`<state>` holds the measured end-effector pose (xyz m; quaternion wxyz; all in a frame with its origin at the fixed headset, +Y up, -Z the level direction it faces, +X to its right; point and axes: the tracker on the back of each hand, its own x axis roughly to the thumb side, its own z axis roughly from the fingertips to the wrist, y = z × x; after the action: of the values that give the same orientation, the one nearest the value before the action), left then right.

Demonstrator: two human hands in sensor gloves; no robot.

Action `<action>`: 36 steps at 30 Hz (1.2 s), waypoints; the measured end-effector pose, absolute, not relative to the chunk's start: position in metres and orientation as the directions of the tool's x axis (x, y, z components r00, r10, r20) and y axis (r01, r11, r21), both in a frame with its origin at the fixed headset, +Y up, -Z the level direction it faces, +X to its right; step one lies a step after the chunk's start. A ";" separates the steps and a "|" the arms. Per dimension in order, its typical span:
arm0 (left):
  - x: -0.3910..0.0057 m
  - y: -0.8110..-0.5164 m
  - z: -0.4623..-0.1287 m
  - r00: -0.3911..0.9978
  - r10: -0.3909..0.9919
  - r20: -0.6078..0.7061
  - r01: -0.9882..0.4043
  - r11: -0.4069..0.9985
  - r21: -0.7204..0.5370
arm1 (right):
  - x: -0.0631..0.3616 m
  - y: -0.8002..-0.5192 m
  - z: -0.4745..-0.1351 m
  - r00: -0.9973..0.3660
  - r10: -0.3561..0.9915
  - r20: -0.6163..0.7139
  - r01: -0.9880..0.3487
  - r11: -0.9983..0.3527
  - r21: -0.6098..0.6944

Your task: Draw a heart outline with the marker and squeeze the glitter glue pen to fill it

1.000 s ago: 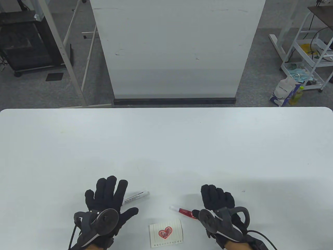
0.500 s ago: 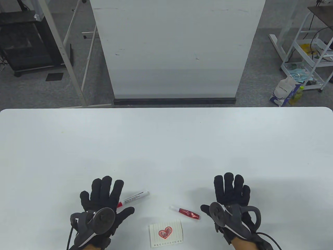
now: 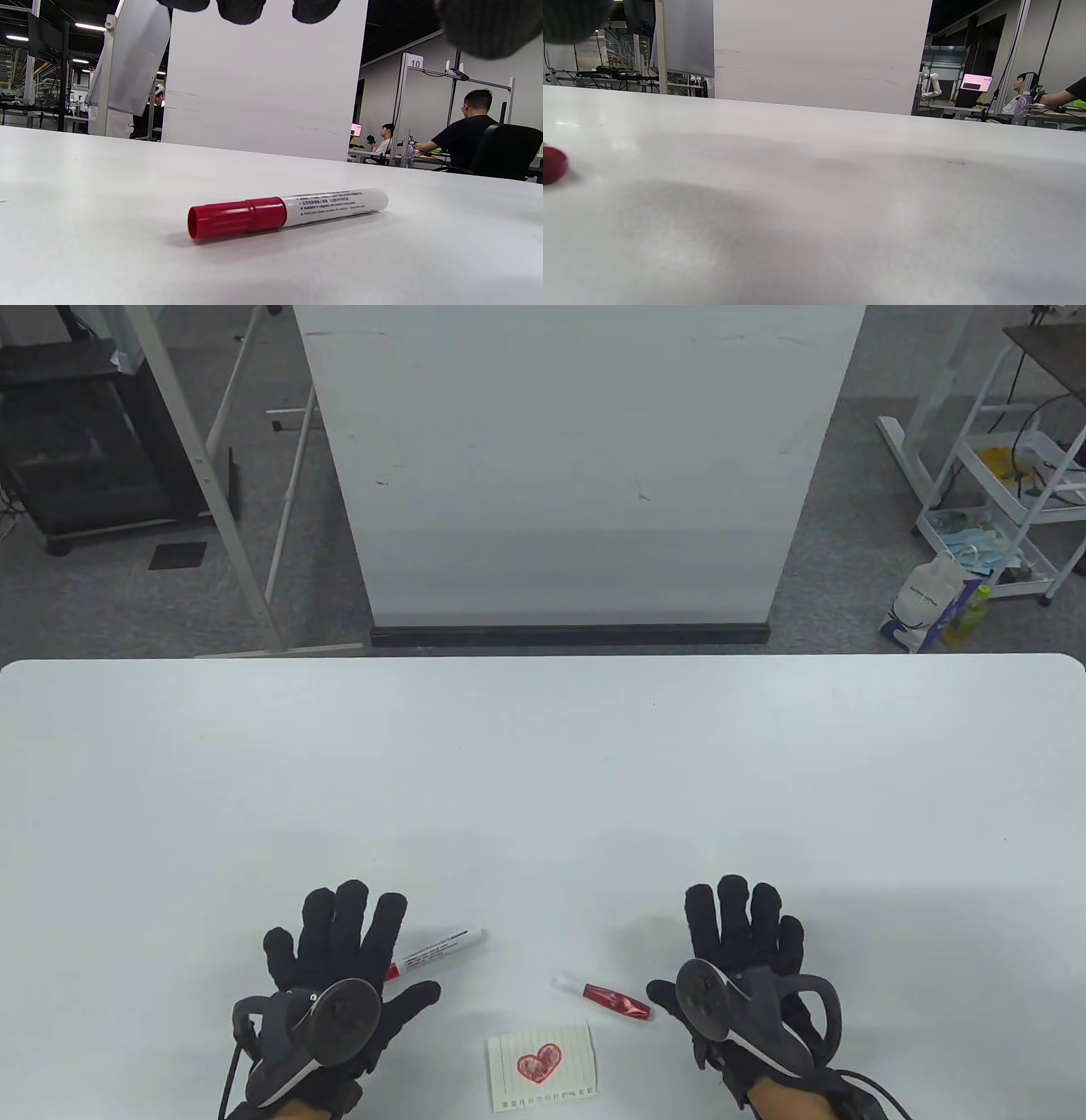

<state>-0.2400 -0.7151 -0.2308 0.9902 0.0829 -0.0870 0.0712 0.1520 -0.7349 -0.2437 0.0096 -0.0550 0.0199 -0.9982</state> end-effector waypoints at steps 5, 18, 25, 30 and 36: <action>-0.240 -0.716 -0.231 0.975 0.128 0.183 -0.156 0.977 0.146 | 0.151 -0.738 -0.245 -0.994 -0.015 0.111 0.015 -1.000 0.001; -0.239 -0.717 -0.232 0.976 0.128 0.177 -0.153 0.979 0.132 | 0.149 -0.739 -0.246 -0.993 -0.010 0.120 0.016 -0.999 0.047; -0.240 -0.714 -0.234 0.976 0.130 0.172 -0.155 0.977 0.143 | 0.157 -0.732 -0.246 -0.994 0.027 0.110 -0.026 -1.000 0.013; -0.237 -0.710 -0.235 0.975 0.133 0.180 -0.162 0.973 0.162 | 0.165 -0.732 -0.250 -0.993 0.059 0.101 -0.057 -0.998 0.025; -0.232 -0.711 -0.237 0.976 0.124 0.181 -0.152 0.976 0.152 | 0.170 -0.737 -0.254 -0.994 0.042 0.105 -0.036 -0.998 0.057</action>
<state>-0.2321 -0.7108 -0.2366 0.9904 0.0830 -0.0855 0.0698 0.1702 -0.7371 -0.2540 -0.0197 -0.0533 -0.0275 -0.9980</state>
